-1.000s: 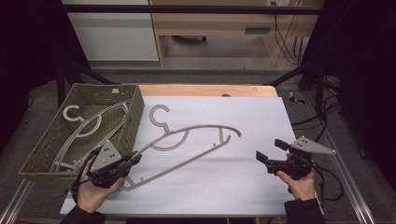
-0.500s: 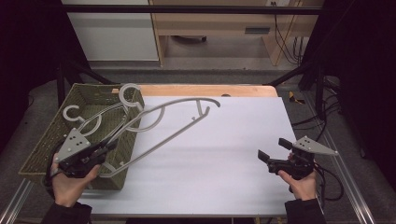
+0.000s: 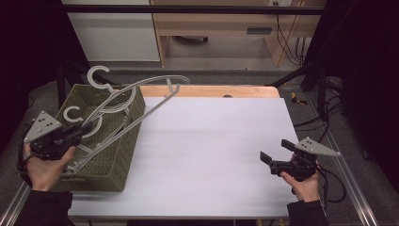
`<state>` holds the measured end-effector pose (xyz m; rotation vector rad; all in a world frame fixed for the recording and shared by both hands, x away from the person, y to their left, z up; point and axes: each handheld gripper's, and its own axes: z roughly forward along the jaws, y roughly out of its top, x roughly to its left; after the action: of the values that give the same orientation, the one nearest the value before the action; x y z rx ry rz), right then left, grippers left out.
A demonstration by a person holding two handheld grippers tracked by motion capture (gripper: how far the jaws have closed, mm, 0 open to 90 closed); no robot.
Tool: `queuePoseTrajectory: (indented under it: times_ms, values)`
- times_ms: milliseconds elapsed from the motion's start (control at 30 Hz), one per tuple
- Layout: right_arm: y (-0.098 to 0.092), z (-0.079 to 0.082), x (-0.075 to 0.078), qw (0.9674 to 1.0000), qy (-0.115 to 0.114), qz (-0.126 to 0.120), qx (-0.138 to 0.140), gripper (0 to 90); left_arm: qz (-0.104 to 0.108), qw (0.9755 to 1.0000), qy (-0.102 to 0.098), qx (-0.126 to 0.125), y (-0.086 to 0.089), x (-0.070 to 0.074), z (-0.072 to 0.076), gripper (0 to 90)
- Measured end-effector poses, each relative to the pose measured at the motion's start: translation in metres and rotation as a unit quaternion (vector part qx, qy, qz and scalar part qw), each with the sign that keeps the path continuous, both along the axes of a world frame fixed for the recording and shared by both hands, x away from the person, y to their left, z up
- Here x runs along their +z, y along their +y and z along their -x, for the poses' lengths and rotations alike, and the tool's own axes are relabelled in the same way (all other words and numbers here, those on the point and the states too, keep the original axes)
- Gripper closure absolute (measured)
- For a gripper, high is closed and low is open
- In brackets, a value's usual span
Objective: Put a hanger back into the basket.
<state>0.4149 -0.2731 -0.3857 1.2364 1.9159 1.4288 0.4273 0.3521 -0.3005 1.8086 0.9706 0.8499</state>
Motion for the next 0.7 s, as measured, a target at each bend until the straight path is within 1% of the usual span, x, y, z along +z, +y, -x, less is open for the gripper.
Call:
queuePoseTrajectory:
  times_ms: [67,200,367,467,567,633,700]
  values:
    - [0.0,0.0,0.0,1.0,0.0,-0.002,0.0,2.9,0.0,1.0,0.002,0.007,0.008,0.001,-0.005,81.5]
    - [0.0,0.0,0.0,1.0,-0.001,-0.001,-0.002,2.9,-0.01,0.9997,0.007,0.021,0.024,-0.001,-0.015,81.5]
    - [0.001,0.0,0.0,1.0,0.001,0.0,0.001,2.9,-0.004,0.9991,0.016,0.04,0.041,-0.007,-0.027,81.5]
    - [0.0,0.0,0.0,1.0,-0.001,0.003,0.001,2.9,-0.004,0.9983,0.023,0.052,0.052,-0.014,-0.031,81.5]
    - [0.001,-0.001,-0.001,1.0,0.0,-0.002,0.002,2.9,-0.004,0.9975,0.029,0.065,0.062,-0.021,-0.034,81.5]
    - [0.001,-0.002,-0.002,1.0,0.001,0.008,0.001,2.9,-0.002,0.997,0.031,0.071,0.068,-0.025,-0.035,81.5]
    - [0.001,-0.002,-0.002,0.9999,0.002,0.01,0.002,2.9,-0.002,0.9965,0.035,0.075,0.075,-0.028,-0.035,81.5]
